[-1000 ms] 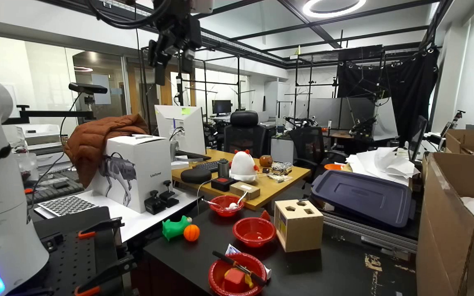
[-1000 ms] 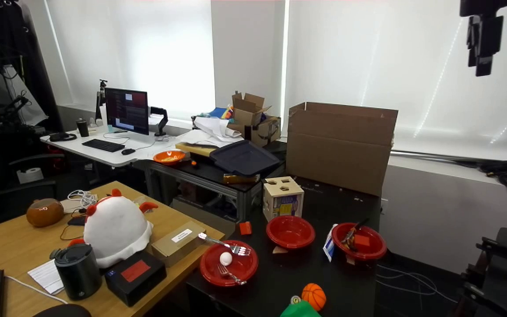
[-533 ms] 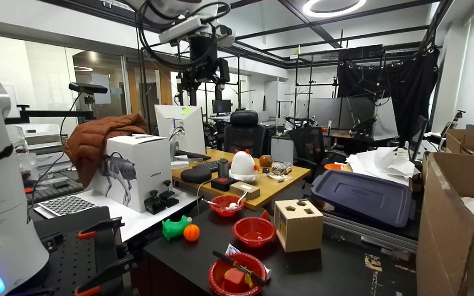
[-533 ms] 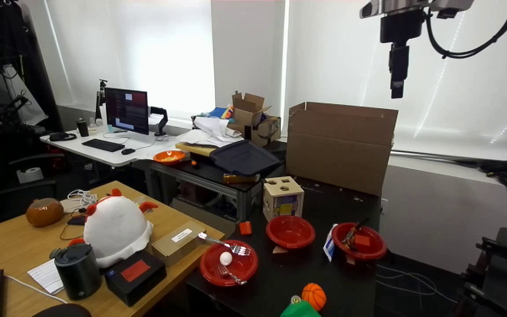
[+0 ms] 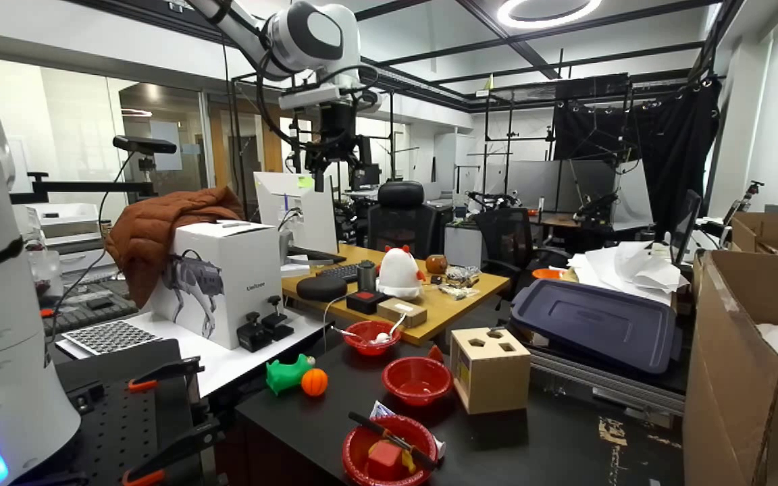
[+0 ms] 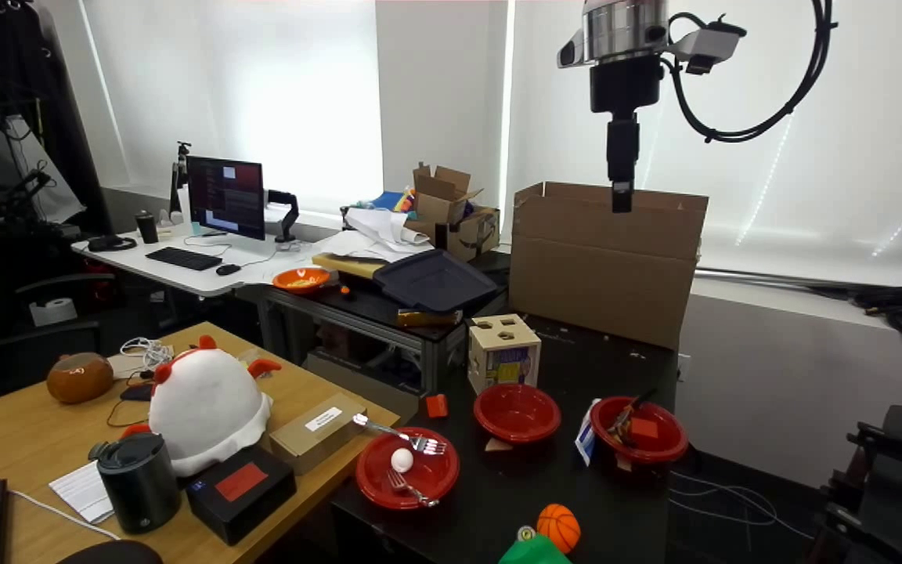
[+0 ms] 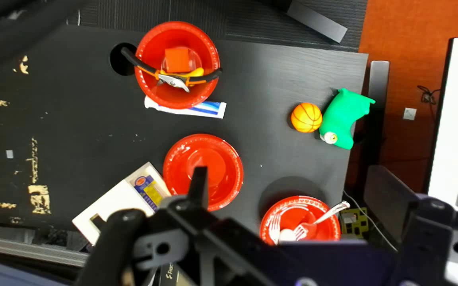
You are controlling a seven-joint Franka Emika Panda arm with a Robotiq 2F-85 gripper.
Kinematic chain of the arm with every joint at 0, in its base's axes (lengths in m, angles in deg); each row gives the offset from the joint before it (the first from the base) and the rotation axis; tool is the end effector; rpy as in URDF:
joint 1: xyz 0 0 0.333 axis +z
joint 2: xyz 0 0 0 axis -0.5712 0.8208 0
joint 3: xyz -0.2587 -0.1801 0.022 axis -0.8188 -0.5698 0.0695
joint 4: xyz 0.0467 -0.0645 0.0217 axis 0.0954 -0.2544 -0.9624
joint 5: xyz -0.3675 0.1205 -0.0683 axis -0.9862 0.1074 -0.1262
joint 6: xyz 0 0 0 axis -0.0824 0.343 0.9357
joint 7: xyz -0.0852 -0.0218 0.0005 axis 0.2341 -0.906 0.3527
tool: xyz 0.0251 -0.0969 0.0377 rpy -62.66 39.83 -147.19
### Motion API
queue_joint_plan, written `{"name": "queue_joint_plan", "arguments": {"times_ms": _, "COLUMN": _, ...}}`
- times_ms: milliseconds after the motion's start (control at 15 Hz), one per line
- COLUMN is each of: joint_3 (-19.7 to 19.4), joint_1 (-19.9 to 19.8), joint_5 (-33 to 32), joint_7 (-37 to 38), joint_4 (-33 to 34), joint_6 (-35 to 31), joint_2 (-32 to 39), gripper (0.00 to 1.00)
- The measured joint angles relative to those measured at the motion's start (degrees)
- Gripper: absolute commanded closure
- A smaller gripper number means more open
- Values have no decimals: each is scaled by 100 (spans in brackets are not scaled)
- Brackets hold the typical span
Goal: Take the fork out of the red bowl and place it on the table top
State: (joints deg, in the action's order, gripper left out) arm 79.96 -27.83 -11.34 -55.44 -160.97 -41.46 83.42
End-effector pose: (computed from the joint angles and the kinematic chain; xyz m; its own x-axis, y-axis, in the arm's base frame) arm 0.5150 0.1043 0.4432 0.8900 0.4370 -0.1298 0.4481 -0.8910 0.0727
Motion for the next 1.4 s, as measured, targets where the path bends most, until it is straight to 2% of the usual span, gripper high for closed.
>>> {"name": "queue_joint_plan", "arguments": {"times_ms": 400, "joint_3": 355, "joint_1": 223, "joint_5": 6, "joint_7": 337, "joint_4": 327, "joint_6": -580, "joint_2": 817, "gripper": 0}}
{"name": "queue_joint_plan", "arguments": {"times_ms": 800, "joint_3": 474, "joint_1": 489, "joint_5": -214, "joint_7": 722, "joint_4": 776, "joint_6": -1182, "joint_2": 1783, "gripper": 0}}
{"name": "queue_joint_plan", "arguments": {"times_ms": 1067, "joint_3": 398, "joint_1": 548, "joint_5": -511, "joint_7": 829, "joint_4": 1613, "joint_6": -1213, "joint_2": 2667, "gripper": 0}}
{"name": "queue_joint_plan", "arguments": {"times_ms": 1400, "joint_3": 266, "joint_1": 543, "joint_5": -518, "joint_7": 722, "joint_4": 3067, "joint_6": -1179, "joint_2": 3871, "gripper": 0}}
